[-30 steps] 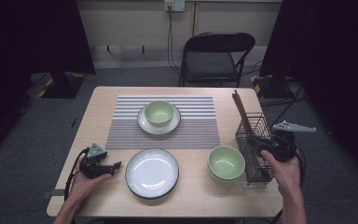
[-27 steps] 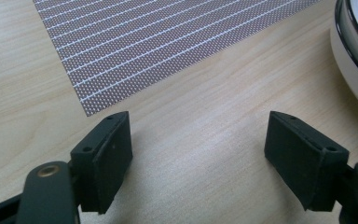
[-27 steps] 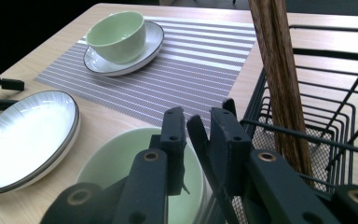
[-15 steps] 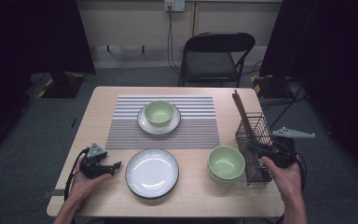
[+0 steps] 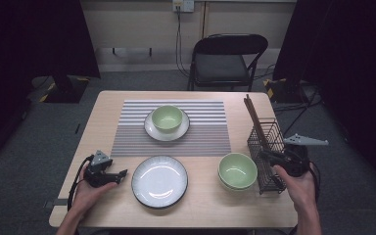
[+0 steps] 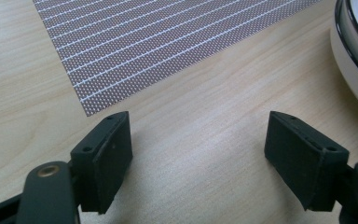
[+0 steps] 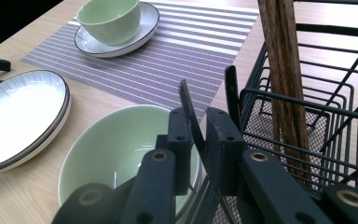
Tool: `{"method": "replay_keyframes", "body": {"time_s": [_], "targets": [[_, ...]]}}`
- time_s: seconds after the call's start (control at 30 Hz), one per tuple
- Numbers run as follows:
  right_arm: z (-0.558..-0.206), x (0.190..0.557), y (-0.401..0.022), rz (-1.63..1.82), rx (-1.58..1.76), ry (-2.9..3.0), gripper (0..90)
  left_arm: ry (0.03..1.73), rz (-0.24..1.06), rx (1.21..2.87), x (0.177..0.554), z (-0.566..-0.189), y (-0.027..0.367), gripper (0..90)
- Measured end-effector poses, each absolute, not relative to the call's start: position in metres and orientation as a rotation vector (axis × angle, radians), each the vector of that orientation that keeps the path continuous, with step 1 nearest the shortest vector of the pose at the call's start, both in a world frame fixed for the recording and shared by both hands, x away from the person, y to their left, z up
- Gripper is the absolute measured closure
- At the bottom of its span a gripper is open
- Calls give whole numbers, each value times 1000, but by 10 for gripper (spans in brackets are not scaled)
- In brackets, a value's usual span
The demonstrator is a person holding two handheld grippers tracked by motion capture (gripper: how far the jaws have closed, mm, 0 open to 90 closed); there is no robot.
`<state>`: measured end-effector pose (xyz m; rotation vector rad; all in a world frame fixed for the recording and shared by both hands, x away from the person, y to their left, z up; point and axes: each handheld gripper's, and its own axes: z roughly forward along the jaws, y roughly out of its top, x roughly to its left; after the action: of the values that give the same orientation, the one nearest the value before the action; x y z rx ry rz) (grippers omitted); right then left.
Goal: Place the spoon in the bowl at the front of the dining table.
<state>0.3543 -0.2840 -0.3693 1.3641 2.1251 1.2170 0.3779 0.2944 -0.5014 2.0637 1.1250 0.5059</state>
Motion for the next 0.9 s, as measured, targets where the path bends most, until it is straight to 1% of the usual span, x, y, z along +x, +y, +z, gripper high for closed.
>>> {"method": "replay_keyframes", "body": {"time_s": [0.43, 0.9], "targets": [[-365, 356, -282, 1197, 1338, 2107, 856, 1125, 506, 2064, 378, -501, 294, 228], [-357, 358, -287, 1224, 1323, 2065, 875, 1128, 506, 2068, 378, -501, 295, 217]]}}
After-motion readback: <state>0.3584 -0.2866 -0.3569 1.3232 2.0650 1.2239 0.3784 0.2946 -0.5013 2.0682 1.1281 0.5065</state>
